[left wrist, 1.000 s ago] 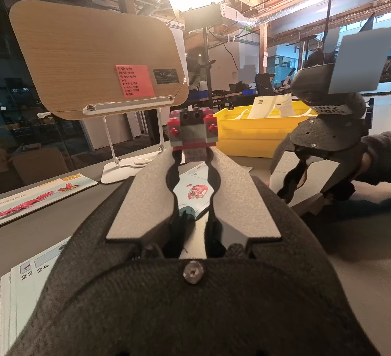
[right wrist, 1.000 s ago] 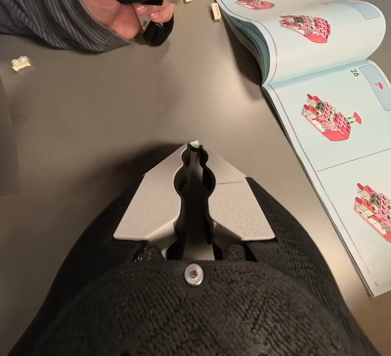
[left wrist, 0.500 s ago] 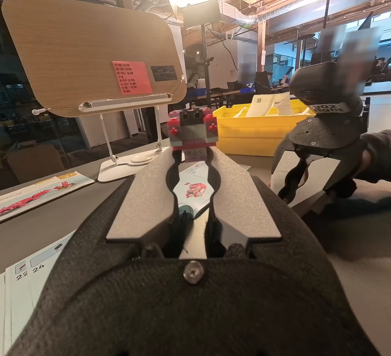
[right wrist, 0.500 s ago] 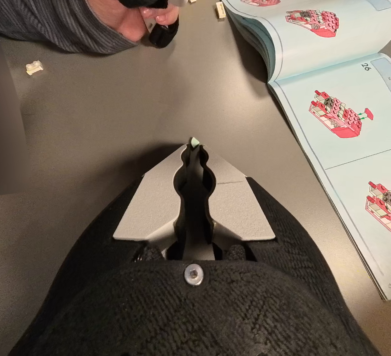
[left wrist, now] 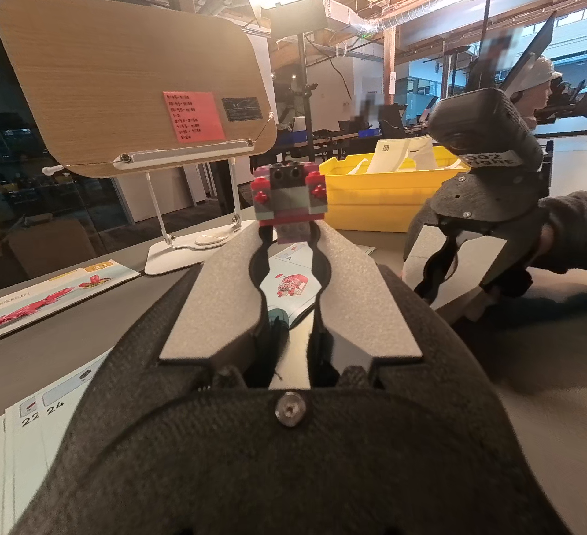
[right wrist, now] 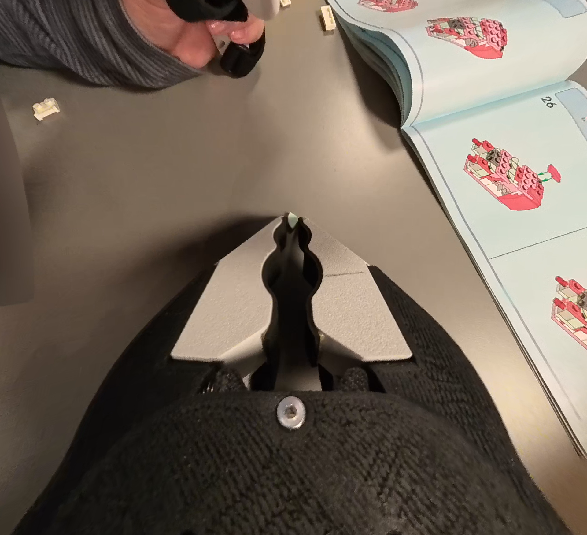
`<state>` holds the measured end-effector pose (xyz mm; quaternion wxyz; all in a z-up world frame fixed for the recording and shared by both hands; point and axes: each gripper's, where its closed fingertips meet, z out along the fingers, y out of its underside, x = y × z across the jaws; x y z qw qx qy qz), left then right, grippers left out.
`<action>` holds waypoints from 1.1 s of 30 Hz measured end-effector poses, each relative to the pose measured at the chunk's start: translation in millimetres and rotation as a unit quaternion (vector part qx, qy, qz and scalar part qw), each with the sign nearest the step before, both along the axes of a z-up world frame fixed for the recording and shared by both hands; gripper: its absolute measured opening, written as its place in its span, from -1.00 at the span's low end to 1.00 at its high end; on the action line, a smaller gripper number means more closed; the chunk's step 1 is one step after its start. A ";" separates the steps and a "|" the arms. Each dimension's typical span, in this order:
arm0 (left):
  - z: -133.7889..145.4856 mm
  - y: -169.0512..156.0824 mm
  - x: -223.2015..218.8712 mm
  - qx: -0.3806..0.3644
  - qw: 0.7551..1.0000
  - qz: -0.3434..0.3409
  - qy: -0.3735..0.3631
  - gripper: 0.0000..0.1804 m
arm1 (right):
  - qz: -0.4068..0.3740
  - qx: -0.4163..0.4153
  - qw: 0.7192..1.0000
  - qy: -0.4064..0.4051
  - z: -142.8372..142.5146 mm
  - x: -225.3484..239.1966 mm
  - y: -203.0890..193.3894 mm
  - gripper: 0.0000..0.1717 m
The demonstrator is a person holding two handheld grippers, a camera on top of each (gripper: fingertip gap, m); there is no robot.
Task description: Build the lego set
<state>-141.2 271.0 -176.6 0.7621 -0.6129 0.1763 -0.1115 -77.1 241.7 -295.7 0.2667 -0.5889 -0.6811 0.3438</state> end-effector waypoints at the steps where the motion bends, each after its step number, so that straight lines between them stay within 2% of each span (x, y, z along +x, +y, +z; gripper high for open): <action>1: -0.1 0.1 0.1 0.000 1.000 0.000 0.000 -0.77 | -0.002 0.000 1.000 0.000 -0.1 -0.1 0.4 -0.95; 18: -0.4 0.1 0.7 0.000 1.000 -0.002 0.001 -0.77 | -0.001 0.002 1.000 0.001 0.1 0.6 0.2 -0.99; 25: -0.6 0.3 1.0 -0.001 1.000 -0.003 0.001 -0.77 | -0.003 -0.004 1.000 0.001 0.0 -0.2 0.5 -0.84; 33: -0.9 0.4 2.3 -0.002 1.000 -0.005 0.003 -0.77 | -0.004 0.008 1.000 0.001 -0.8 -3.7 -1.0 -0.90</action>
